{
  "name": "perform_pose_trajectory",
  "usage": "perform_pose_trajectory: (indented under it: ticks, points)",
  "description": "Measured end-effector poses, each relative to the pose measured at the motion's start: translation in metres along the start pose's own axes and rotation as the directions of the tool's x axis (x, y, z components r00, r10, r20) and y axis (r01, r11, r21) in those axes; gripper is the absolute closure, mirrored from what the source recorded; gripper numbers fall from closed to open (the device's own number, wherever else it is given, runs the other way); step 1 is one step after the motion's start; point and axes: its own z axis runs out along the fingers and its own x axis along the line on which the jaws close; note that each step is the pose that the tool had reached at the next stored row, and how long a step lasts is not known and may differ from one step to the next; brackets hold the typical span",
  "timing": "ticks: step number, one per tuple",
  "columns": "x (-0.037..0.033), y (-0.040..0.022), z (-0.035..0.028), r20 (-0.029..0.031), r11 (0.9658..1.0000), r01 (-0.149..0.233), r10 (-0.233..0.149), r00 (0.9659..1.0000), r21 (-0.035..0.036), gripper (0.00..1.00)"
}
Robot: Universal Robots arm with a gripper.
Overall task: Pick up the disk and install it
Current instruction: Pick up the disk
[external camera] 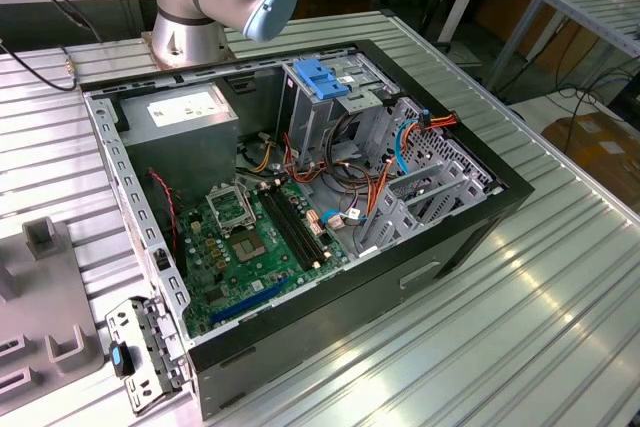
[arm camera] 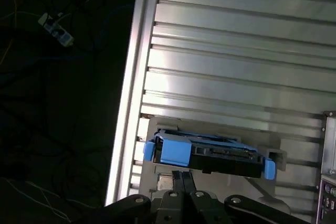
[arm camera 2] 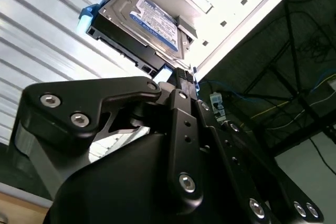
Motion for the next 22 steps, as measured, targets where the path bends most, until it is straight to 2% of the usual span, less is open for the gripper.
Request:
perform_pose_trajectory:
  ticks: [2, 4, 8, 16, 19, 22]
  points:
    - [0.0000, 0.0000, 0.0000, -0.0018, 0.9991, 0.043, -0.043, 0.9991, 0.0010, 0.89]
    - [0.0000, 0.0000, 0.0000, -0.0039, 0.9959, 0.090, -0.090, 0.9959, 0.0021, 0.89]
    - [0.0000, 0.0000, 0.0000, -0.0059, 0.9908, 0.135, -0.135, 0.9908, 0.0030, 0.89]
    - [0.0000, 0.0000, 0.0000, -0.0104, 0.9727, 0.232, -0.232, 0.9727, 0.0047, 0.89]
    - [0.0000, 0.0000, 0.0000, -0.0120, 0.9642, 0.265, -0.265, 0.9642, 0.0052, 0.89]
    - [0.0000, 0.0000, 0.0000, -0.0129, 0.9592, 0.283, -0.283, 0.9591, 0.0054, 0.89]
